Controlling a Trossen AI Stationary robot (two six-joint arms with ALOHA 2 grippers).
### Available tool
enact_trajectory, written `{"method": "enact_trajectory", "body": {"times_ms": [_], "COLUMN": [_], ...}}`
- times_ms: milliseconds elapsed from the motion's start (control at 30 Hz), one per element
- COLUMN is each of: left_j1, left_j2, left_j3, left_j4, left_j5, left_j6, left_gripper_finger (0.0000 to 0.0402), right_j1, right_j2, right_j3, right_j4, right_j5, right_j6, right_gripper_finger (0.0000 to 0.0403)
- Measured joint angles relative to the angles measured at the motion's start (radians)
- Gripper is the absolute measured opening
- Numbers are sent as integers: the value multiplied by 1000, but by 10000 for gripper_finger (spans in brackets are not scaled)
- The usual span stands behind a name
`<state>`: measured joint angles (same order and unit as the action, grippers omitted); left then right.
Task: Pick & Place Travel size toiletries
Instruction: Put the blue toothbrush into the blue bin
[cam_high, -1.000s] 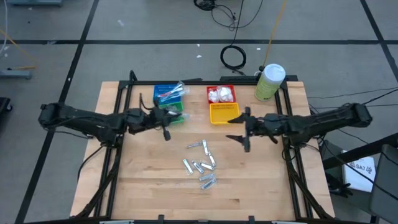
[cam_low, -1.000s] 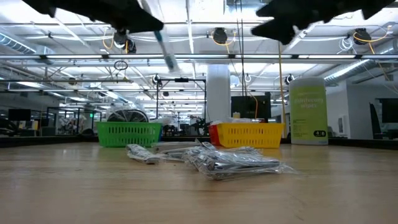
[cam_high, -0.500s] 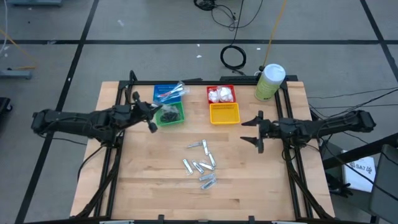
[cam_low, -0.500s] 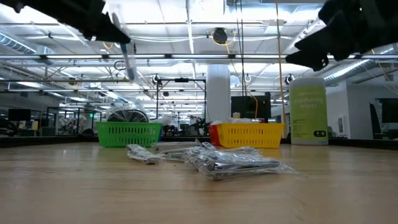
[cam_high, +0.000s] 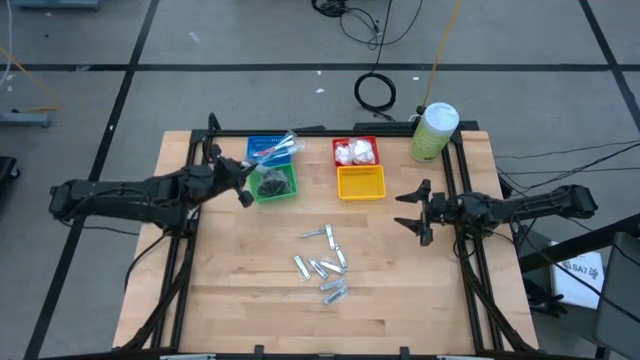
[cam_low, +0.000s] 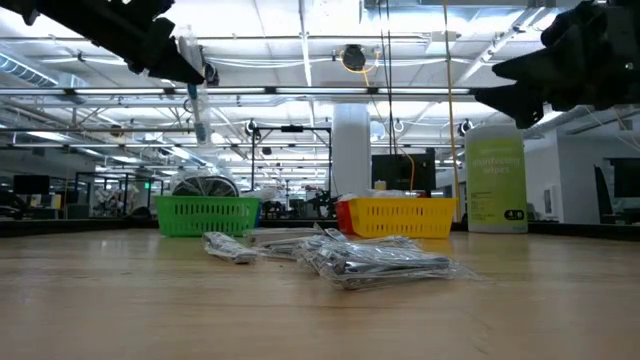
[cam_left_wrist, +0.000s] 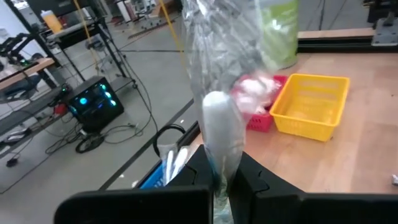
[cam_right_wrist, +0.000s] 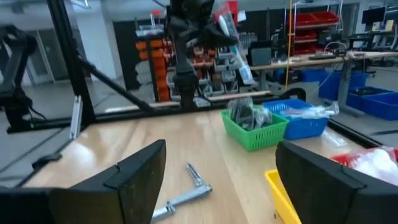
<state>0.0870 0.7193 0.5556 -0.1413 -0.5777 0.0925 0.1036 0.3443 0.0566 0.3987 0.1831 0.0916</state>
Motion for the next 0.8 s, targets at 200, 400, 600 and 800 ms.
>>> {"method": "enact_trajectory", "body": {"times_ms": [200,400,600,800], "left_j1": [80,206,329,432], "left_j2": [0,35,182,387], "left_j3": [0,1,2,66], "left_j4": [1,4,43,51], "left_j5": [0,1,66,126], "left_j6": [2,-17,16,33], "left_gripper_finger": [10,7,6,10], "right_j1": [0,0,0,0], "right_j2": [-3,-2,-1,-1], "right_j3": [-2,-3,-4,-4], "right_j4": [1,1,1,1], "right_j5": [0,-1,-1,-1], "right_j6": [-34,-27,-26,-26], "right_gripper_finger": [288,288,288,287]}}
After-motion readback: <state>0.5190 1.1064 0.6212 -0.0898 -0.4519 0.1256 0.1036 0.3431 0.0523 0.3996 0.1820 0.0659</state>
